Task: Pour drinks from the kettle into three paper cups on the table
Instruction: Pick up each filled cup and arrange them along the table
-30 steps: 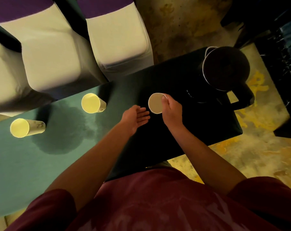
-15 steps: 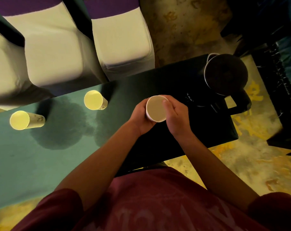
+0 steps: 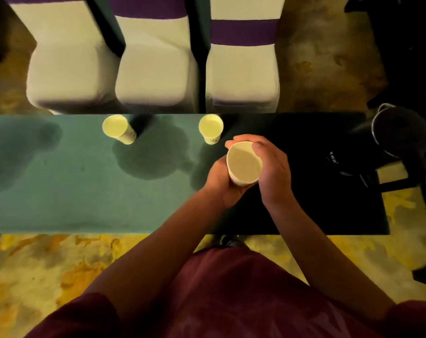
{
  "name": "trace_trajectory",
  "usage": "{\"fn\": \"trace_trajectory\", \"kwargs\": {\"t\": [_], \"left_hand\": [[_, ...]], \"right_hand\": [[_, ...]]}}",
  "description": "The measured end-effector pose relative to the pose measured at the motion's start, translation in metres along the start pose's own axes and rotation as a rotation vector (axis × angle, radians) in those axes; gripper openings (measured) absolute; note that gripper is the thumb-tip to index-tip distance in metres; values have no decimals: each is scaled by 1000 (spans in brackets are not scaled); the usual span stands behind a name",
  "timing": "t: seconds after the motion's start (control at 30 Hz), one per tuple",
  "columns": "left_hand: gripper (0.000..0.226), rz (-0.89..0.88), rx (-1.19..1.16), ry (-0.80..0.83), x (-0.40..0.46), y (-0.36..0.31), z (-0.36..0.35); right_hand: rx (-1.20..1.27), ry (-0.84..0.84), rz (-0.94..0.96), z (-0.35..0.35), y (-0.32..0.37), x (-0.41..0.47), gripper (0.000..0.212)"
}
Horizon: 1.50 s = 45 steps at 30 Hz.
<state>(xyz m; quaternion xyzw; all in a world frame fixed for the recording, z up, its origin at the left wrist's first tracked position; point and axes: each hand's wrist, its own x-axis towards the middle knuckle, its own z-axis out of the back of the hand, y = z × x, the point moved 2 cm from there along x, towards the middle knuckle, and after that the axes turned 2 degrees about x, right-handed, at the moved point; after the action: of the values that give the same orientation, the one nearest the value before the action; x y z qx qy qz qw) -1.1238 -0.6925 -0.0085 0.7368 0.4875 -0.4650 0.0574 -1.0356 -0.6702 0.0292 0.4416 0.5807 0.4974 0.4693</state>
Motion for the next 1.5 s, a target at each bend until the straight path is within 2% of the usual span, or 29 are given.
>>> {"fn": "trace_trajectory", "kwargs": {"t": [0.1, 0.3, 0.57, 0.73, 0.87, 1.13, 1.33, 1.5], "left_hand": [[30, -25, -41, 3, -39, -14, 26], [30, -15, -108, 7, -113, -34, 93], [33, -130, -199, -108, -173, -57, 212], [34, -208, -235, -187, -192, -80, 265], [33, -228, -246, -222, -198, -106, 302], [33, -292, -278, -303, -187, -183, 376], [31, -300, -284, -332, -186, -250, 419], [33, -297, -217, -326, -184, -296, 443]], "right_hand": [[100, 27, 15, -39, 5, -24, 34], [235, 80, 23, -116, 4, -83, 38], [130, 198, -34, -229, -18, -146, 46], [76, 305, -51, -287, -25, -161, 36], [5, 358, -50, -330, -33, -156, 39], [14, 429, -36, -434, -63, -125, 34], [-15, 438, -46, -510, -72, -96, 43], [-54, 377, -87, -553, -67, -81, 28]]}}
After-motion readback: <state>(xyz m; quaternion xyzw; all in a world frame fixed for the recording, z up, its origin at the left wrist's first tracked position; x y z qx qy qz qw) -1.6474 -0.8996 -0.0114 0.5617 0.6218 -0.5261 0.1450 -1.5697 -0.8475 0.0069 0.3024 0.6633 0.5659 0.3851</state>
